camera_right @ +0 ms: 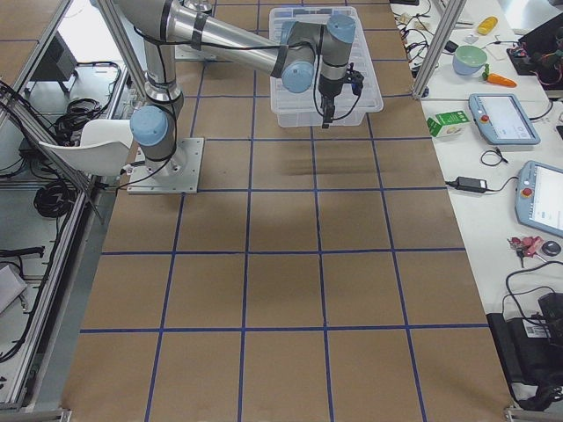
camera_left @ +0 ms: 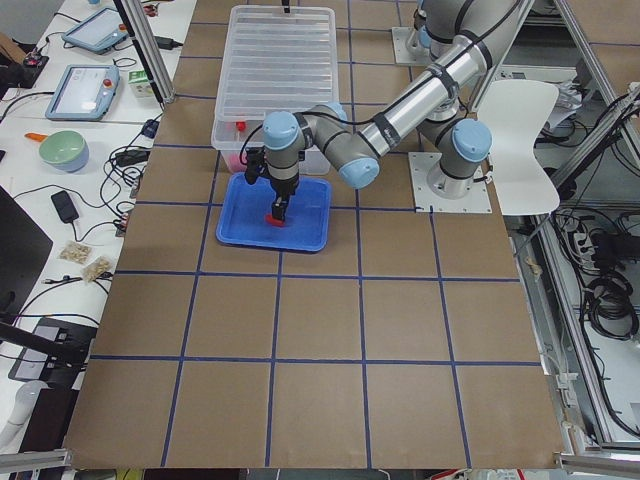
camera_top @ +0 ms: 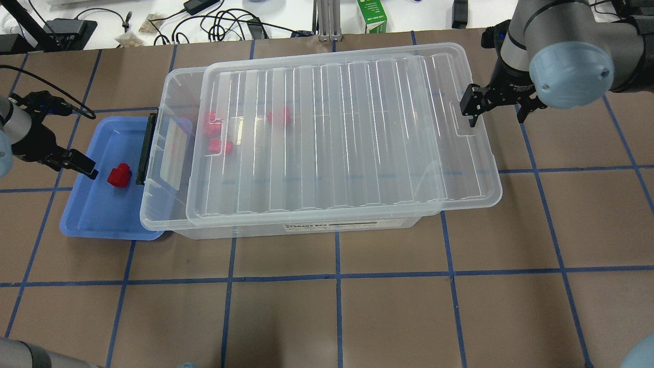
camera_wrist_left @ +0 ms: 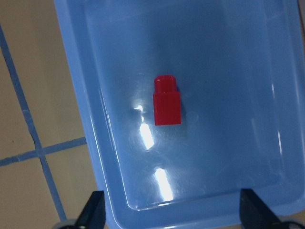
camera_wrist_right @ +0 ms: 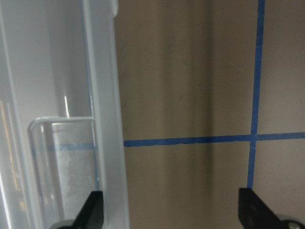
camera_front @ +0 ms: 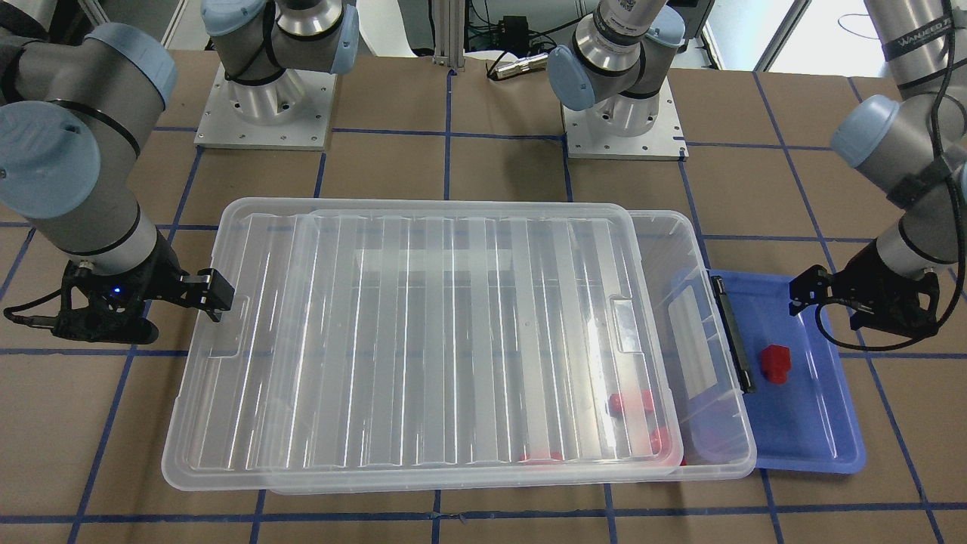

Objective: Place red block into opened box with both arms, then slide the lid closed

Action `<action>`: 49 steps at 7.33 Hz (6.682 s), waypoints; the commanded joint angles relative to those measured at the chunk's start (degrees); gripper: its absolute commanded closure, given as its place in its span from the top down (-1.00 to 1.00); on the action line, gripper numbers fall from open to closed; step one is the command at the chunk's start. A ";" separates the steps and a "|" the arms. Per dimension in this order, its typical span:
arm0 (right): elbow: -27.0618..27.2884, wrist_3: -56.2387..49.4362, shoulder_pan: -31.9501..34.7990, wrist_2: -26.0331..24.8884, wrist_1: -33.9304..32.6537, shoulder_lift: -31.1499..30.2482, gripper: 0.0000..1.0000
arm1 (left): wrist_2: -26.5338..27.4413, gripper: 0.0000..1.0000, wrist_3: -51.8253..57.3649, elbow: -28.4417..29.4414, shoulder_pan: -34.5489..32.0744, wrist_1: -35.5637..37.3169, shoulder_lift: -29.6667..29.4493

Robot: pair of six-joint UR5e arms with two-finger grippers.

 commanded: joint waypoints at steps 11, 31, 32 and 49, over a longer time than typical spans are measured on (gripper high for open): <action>-0.54 -11.77 -8.22 -1.93 -2.58 1.14 1.00 | 0.03 -0.51 -2.10 0.79 -3.26 6.44 -9.74; -6.87 -12.05 -8.84 -0.09 2.17 -2.72 1.00 | -0.05 -0.70 -39.45 -2.99 -30.50 -6.14 6.97; -6.69 -11.95 -8.92 -0.09 2.08 -2.20 1.00 | -0.14 -0.70 -39.72 -4.04 -30.68 -5.78 6.62; -5.64 -12.91 -10.41 -0.97 1.02 -0.18 1.00 | -0.05 1.00 -40.77 9.63 -31.21 -23.39 11.51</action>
